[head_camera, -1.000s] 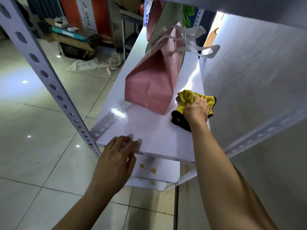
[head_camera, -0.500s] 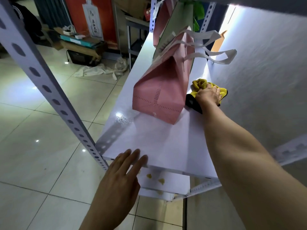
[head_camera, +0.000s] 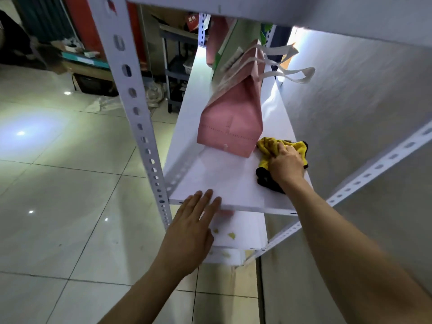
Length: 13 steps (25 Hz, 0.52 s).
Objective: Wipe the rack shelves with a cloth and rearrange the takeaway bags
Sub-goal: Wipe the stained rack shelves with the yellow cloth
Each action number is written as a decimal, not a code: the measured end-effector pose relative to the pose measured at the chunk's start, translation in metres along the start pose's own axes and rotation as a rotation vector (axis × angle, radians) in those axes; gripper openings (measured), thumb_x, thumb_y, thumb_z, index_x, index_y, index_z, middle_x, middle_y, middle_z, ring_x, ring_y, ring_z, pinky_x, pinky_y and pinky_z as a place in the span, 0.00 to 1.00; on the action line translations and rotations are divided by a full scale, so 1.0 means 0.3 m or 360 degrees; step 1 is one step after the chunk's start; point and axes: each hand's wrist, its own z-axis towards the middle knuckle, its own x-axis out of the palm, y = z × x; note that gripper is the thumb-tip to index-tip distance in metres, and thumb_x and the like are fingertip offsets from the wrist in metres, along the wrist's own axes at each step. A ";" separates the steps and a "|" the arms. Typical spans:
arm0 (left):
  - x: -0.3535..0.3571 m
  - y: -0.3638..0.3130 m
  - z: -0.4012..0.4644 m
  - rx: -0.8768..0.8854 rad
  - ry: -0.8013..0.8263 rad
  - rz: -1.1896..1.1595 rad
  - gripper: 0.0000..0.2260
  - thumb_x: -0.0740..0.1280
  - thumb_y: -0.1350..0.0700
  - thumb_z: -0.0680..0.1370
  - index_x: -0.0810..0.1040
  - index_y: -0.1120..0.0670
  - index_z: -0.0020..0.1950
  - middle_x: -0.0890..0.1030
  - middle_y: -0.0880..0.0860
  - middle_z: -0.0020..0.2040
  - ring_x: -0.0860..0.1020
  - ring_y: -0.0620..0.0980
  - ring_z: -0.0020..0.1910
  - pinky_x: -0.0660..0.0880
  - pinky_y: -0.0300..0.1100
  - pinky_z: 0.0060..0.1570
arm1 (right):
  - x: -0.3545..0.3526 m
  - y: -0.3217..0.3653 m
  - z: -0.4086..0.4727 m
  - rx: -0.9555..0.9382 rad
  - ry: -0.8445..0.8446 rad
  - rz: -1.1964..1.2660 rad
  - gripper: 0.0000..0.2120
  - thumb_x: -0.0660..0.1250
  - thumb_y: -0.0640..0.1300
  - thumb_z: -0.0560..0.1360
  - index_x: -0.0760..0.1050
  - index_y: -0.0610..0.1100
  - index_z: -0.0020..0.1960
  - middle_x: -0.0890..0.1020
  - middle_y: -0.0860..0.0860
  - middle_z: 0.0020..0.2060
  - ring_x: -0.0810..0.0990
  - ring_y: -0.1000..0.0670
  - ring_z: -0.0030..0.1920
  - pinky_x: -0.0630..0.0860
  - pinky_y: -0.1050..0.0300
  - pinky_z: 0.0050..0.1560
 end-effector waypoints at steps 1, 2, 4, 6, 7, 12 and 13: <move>0.001 -0.003 -0.005 0.0006 0.0005 -0.0022 0.34 0.67 0.57 0.78 0.57 0.54 0.81 0.55 0.55 0.82 0.55 0.57 0.81 0.56 0.55 0.78 | 0.001 -0.002 -0.064 -0.0016 -0.0015 0.0029 0.21 0.59 0.41 0.79 0.70 0.43 0.72 0.72 0.41 0.70 0.67 0.39 0.72 0.61 0.45 0.74; 0.005 -0.005 -0.006 0.0016 0.0009 -0.0036 0.34 0.66 0.57 0.78 0.57 0.55 0.81 0.55 0.56 0.82 0.54 0.57 0.81 0.56 0.55 0.78 | 0.005 -0.002 -0.125 -0.0039 -0.0028 0.0065 0.21 0.59 0.42 0.79 0.70 0.42 0.72 0.72 0.40 0.70 0.67 0.39 0.72 0.61 0.44 0.74; 0.012 -0.007 -0.009 0.0035 0.0025 -0.0032 0.34 0.65 0.57 0.78 0.54 0.55 0.82 0.53 0.57 0.82 0.52 0.58 0.81 0.54 0.56 0.78 | 0.014 -0.002 -0.237 -0.0093 -0.0077 0.0128 0.20 0.60 0.45 0.80 0.71 0.41 0.71 0.74 0.40 0.69 0.69 0.38 0.70 0.62 0.43 0.73; 0.012 0.001 -0.008 0.0059 0.0025 -0.0007 0.35 0.64 0.57 0.78 0.52 0.54 0.82 0.50 0.56 0.82 0.50 0.58 0.82 0.52 0.55 0.79 | 0.022 -0.008 -0.325 -0.0151 -0.0171 0.0167 0.20 0.62 0.49 0.80 0.74 0.42 0.69 0.76 0.41 0.67 0.71 0.39 0.68 0.64 0.43 0.72; 0.011 0.006 -0.006 0.0076 0.0009 0.0000 0.35 0.64 0.57 0.78 0.52 0.54 0.82 0.51 0.56 0.82 0.50 0.58 0.82 0.51 0.54 0.79 | 0.023 -0.012 -0.358 -0.0171 -0.0208 0.0199 0.20 0.63 0.50 0.80 0.74 0.42 0.69 0.76 0.42 0.67 0.71 0.39 0.68 0.65 0.44 0.72; 0.024 -0.008 -0.020 0.0069 -0.0074 0.0065 0.34 0.65 0.59 0.77 0.57 0.57 0.81 0.56 0.59 0.82 0.53 0.61 0.81 0.49 0.56 0.79 | 0.038 -0.046 -0.499 -0.0215 -0.0270 0.0401 0.18 0.64 0.43 0.80 0.74 0.42 0.70 0.77 0.43 0.67 0.71 0.40 0.68 0.66 0.48 0.72; 0.029 -0.015 -0.025 0.0047 -0.0091 0.0063 0.34 0.65 0.59 0.76 0.57 0.57 0.81 0.56 0.59 0.81 0.54 0.61 0.81 0.50 0.56 0.79 | 0.044 -0.053 -0.529 -0.0233 -0.0286 0.0436 0.19 0.64 0.43 0.80 0.74 0.42 0.70 0.76 0.44 0.67 0.71 0.41 0.69 0.66 0.48 0.73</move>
